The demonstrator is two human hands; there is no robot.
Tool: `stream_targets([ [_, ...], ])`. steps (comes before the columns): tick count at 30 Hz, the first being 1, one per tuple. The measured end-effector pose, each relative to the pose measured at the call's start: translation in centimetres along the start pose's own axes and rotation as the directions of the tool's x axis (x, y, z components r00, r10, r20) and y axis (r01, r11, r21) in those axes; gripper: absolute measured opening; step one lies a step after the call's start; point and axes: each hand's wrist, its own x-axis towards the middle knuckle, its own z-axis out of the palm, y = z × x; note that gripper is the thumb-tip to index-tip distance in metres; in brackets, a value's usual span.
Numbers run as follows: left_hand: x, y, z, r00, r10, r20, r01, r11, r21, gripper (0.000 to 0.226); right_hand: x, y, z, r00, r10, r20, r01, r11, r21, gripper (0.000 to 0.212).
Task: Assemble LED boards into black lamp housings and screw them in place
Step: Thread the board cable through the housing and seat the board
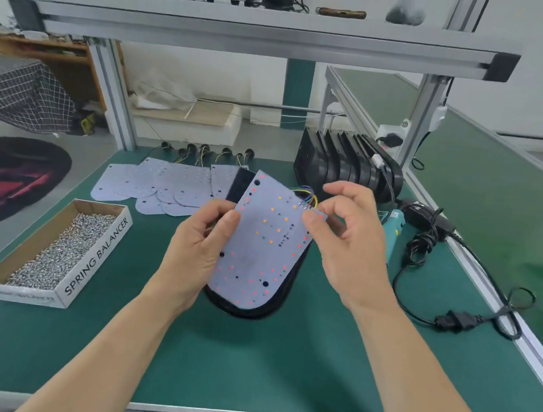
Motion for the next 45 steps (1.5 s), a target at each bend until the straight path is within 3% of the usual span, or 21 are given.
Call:
stream_targets([
  [3, -0.2, -0.2, 0.3, 0.998, 0.047, -0.046, -0.046, 0.999, 0.019, 0.007, 0.6, -0.2, -0.6, 0.985, 0.056, 0.163, -0.045, 0.997, -0.068, 0.020],
  [8, -0.6, -0.2, 1.0, 0.990, 0.101, 0.097, -0.097, 0.994, -0.042, 0.025, 1.1, -1.1, -1.0, 0.965, -0.019, 0.263, 0.092, 0.959, -0.267, 0.018],
  [13, -0.4, 0.1, 1.2, 0.988, 0.144, 0.055, -0.147, 0.988, 0.056, 0.030, 1.2, -1.6, -1.0, 0.954, -0.109, 0.280, 0.206, 0.915, -0.346, 0.019],
  [16, -0.5, 0.5, 1.4, 0.977, 0.207, 0.045, -0.212, 0.963, 0.165, 0.056, 0.9, -1.5, -0.7, 0.958, -0.155, 0.243, 0.236, 0.904, -0.356, 0.015],
  [18, -0.2, 0.6, 1.3, 0.978, 0.209, 0.018, -0.210, 0.969, 0.131, 0.063, 0.5, -1.3, -0.5, 0.955, -0.242, 0.171, 0.287, 0.899, -0.332, 0.013],
  [20, 0.1, 0.7, 1.0, 0.990, 0.139, -0.009, -0.139, 0.989, 0.044, 0.063, 0.1, -0.6, -0.4, 0.947, -0.315, 0.062, 0.321, 0.926, -0.198, 0.023],
  [22, 0.1, 0.7, 0.7, 0.998, 0.060, 0.005, -0.060, 0.997, -0.057, 0.058, 0.2, 0.2, -0.4, 0.988, -0.152, -0.042, 0.155, 0.984, 0.090, 0.029],
  [24, -0.1, 0.8, 0.7, 0.998, -0.005, 0.064, 0.015, 0.987, -0.158, 0.043, 0.4, 0.6, -0.5, 0.991, 0.093, 0.097, -0.121, 0.933, 0.340, 0.040],
  [26, -0.5, 1.1, 1.0, 0.992, -0.058, 0.114, 0.083, 0.969, -0.231, 0.032, 0.0, 1.2, -0.3, 0.918, 0.164, 0.362, -0.305, 0.875, 0.376, 0.048],
  [28, -0.8, 1.4, 1.5, 0.983, -0.102, 0.153, 0.143, 0.948, -0.285, 0.030, -0.8, 1.2, 0.2, 0.867, 0.161, 0.472, -0.318, 0.907, 0.275, 0.040],
  [34, -0.8, 2.0, 1.8, 0.968, -0.162, 0.190, 0.213, 0.933, -0.289, 0.041, -1.0, 0.8, 0.6, 0.897, 0.242, 0.370, -0.296, 0.950, 0.097, 0.031],
  [38, -0.9, 1.9, 1.8, 0.979, -0.165, 0.121, 0.195, 0.931, -0.307, 0.041, -0.8, 0.9, 0.9, 0.929, 0.241, 0.281, -0.259, 0.965, 0.028, 0.032],
  [40, -0.7, 1.8, 1.7, 0.987, -0.148, 0.067, 0.162, 0.943, -0.292, 0.039, -0.6, 0.9, 0.4, 0.986, 0.163, 0.037, -0.167, 0.967, 0.191, 0.024],
  [42, -0.6, 1.8, 1.5, 0.991, -0.128, 0.042, 0.134, 0.957, -0.257, 0.037, -0.3, 0.4, -0.9, 0.988, -0.021, -0.152, 0.050, 0.981, 0.188, 0.012],
  [44, -0.6, 1.7, 1.4, 0.994, -0.108, 0.024, 0.111, 0.968, -0.225, 0.036, -0.1, -0.2, -1.8, 0.979, -0.196, -0.054, 0.198, 0.980, 0.034, 0.017],
  [45, -0.6, 1.7, 1.4, 0.995, -0.098, 0.020, 0.100, 0.971, -0.216, 0.036, 0.0, -0.6, -2.0, 0.977, -0.208, 0.038, 0.211, 0.973, -0.091, 0.017],
])
